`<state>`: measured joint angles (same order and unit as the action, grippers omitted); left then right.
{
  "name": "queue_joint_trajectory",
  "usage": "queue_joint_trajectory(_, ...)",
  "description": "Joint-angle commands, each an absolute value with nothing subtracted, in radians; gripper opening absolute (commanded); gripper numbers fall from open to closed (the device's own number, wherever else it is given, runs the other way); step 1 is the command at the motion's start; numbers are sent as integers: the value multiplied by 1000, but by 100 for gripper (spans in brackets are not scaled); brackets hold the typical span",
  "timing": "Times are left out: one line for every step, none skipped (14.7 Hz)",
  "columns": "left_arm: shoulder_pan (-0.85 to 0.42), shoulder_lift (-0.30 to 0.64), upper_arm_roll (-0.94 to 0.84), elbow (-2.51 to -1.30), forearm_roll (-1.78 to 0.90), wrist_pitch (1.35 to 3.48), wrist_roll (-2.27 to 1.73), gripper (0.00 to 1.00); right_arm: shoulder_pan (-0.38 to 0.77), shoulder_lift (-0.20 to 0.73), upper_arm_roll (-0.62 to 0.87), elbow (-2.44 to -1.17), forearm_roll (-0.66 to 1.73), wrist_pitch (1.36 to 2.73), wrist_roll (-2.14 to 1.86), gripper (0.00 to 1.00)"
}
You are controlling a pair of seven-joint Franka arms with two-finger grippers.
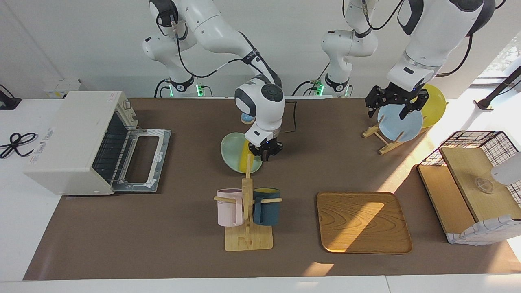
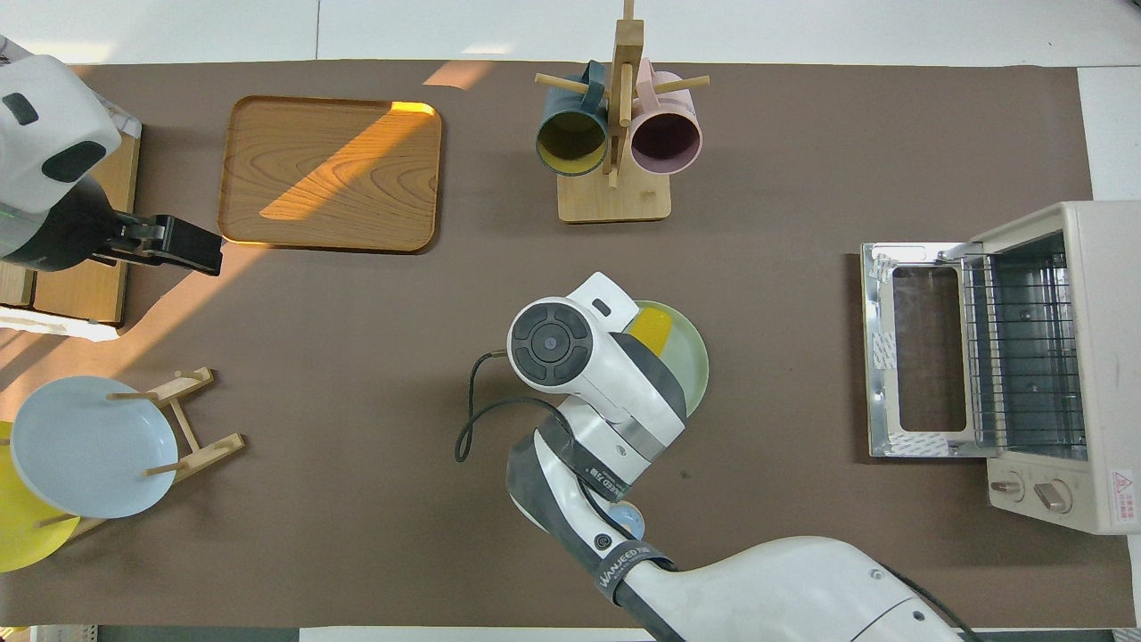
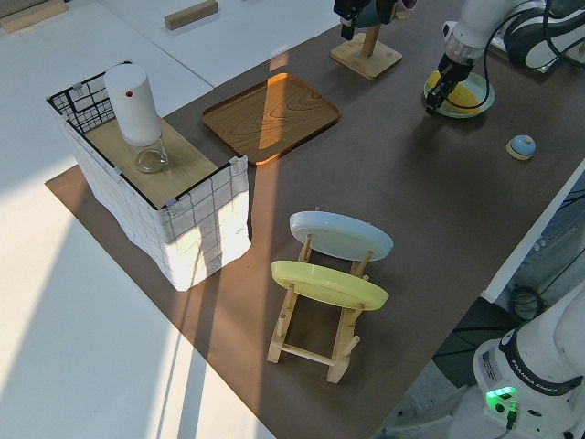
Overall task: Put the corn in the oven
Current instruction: 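Grasp the corn with the right gripper while the left gripper returns, then carry the corn with the right gripper to the open oven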
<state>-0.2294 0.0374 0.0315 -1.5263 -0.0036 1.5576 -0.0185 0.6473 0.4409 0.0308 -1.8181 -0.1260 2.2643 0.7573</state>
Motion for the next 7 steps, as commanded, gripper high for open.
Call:
queue_joint_trajectory(-210,-11,12,-1583,18,1565,-20,100,630,436,37,-1832,-153,2275,765,46)
queue_joint_trajectory(-184,-12,3,-1591,18,1565,-17,100,624,434,37,-1839,-156,2276,765,47)
queue_joint_trajectory(-169,-12,-18,-1592,18,1566,-17,100,620,433,37,-1847,-158,2281,762,46)
queue_joint_trajectory(-151,-12,-29,-1591,18,1566,-15,100,618,433,37,-1851,-158,2283,761,37)
queue_joint_trajectory(-108,-12,-67,-1591,15,1569,-11,100,618,433,37,-1852,-158,2280,761,13)
queue_joint_trajectory(-65,-11,-107,-1594,15,1574,-8,100,618,431,37,-1852,-158,2273,761,0)
queue_joint_trajectory(-51,-12,-116,-1598,14,1580,-2,100,617,431,37,-1850,-160,2272,750,0)
